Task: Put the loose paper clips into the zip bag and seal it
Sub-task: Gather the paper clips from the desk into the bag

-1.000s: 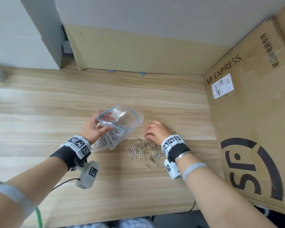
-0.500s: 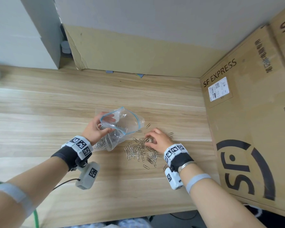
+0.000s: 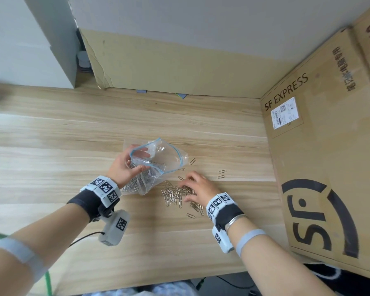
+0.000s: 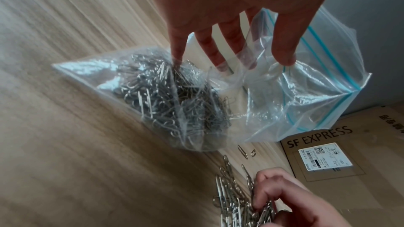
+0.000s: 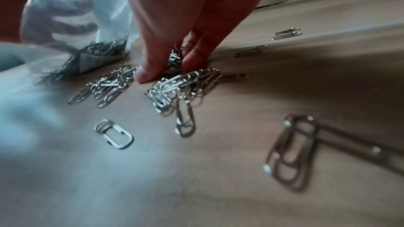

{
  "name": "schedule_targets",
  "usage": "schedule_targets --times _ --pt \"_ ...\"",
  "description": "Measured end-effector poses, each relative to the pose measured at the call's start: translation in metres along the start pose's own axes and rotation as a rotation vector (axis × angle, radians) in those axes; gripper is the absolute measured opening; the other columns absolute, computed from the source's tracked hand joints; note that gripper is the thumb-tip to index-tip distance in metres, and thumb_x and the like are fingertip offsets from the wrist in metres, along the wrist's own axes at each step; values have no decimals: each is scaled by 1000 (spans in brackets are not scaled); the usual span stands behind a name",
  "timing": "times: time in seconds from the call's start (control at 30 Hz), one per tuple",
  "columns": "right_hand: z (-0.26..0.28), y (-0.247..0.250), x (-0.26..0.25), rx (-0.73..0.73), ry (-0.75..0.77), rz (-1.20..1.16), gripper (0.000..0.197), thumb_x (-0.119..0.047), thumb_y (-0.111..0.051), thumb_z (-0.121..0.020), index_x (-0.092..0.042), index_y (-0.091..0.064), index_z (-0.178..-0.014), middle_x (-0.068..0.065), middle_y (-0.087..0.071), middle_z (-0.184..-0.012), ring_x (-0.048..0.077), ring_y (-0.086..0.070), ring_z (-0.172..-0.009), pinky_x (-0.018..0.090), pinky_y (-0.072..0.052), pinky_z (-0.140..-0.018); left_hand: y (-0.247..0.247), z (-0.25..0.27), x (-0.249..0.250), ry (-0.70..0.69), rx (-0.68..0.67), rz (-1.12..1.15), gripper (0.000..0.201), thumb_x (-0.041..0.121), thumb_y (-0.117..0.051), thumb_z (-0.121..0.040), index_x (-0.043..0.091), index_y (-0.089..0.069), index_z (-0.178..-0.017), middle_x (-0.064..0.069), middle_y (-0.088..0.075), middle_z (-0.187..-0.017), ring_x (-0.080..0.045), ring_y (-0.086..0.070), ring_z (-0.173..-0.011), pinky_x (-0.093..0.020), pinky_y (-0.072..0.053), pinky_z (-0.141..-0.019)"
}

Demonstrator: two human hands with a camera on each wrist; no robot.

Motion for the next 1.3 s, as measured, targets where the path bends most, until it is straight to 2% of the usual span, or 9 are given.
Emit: schedule_targets --times 0.13,0.3,0.43,0.57,0.7,0.93,1.07,1.2,1.3 --pt "-1 5 2 85 -23 -161 22 -27 -64 -81 -15 -63 -100 0 -54 -116 19 -51 -107 41 -45 -93 0 1 0 12 6 10 46 4 -69 -73 35 -51 -102 12 -64 -96 10 -57 -92 -22 -39 -92" --pt "-3 14 1 86 -22 -165 16 -21 -58 -87 -14 -65 -98 1 -61 -111 21 -58 -100 37 -46 -91 1 2 0 21 7 11 47 6 -69 -72 38 -51 -101 23 -67 -90 11 -57 -93 -27 -39 -95" --pt "-3 18 5 121 -45 -208 12 -17 -61 -85 -15 -69 -94 3 -66 -104 18 -61 -90 37 -50 -88 2 3 1 21 11 22 46 10 -71 -72 39 -51 -101 19 -67 -91 11 -57 -93 -33 -39 -98" --pt "5 33 9 123 -121 -322 12 -17 -64 -83 -16 -69 -93 2 -67 -107 12 -62 -69 26 -55 -73 2 2 2 24 10 34 45 7 -70 -72 38 -52 -100 32 -64 -90 12 -57 -92 -31 -39 -95" --pt "17 73 2 179 -116 -364 10 -19 -64 -82 -18 -69 -91 1 -70 -96 1 -61 -60 8 -47 -53 3 2 1 13 8 12 47 6 -70 -72 38 -51 -101 18 -67 -91 11 -57 -93 -32 -39 -96" --pt "-4 136 -61 326 133 -386 8 -11 -66 -81 -14 -70 -87 3 -68 -89 13 -66 -65 18 -55 -63 2 1 1 -13 -56 -59 52 19 -74 -66 53 -52 -100 25 -64 -99 -7 -57 -103 -29 -41 -94" --pt "-27 127 -93 261 217 -284 13 -11 -69 -77 -14 -71 -90 5 -69 -93 17 -62 -79 32 -50 -81 1 1 4 -24 -55 -55 49 21 -72 -64 46 -52 -102 30 -62 -97 -7 -57 -102 -29 -41 -94" --pt "-28 118 -93 153 191 -244 24 -18 -69 -77 -25 -70 -101 -1 -70 -105 13 -63 -91 30 -46 -91 1 1 2 -29 -49 -43 52 6 -72 -70 39 -50 -103 33 -60 -97 6 -56 -96 -24 -40 -92" --pt "-16 129 -74 237 140 -371 20 -16 -66 -81 -20 -70 -99 -2 -71 -102 8 -65 -88 21 -48 -88 1 1 2 -27 -44 -25 49 7 -73 -70 36 -51 -103 33 -61 -96 10 -56 -94 -18 -39 -86"
Point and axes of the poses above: each hand's wrist, its own z-axis away from the middle knuckle, its own y-axis out of the back of the hand, x = y × z, the point moved 7 cm from there along -z, towards the middle knuckle
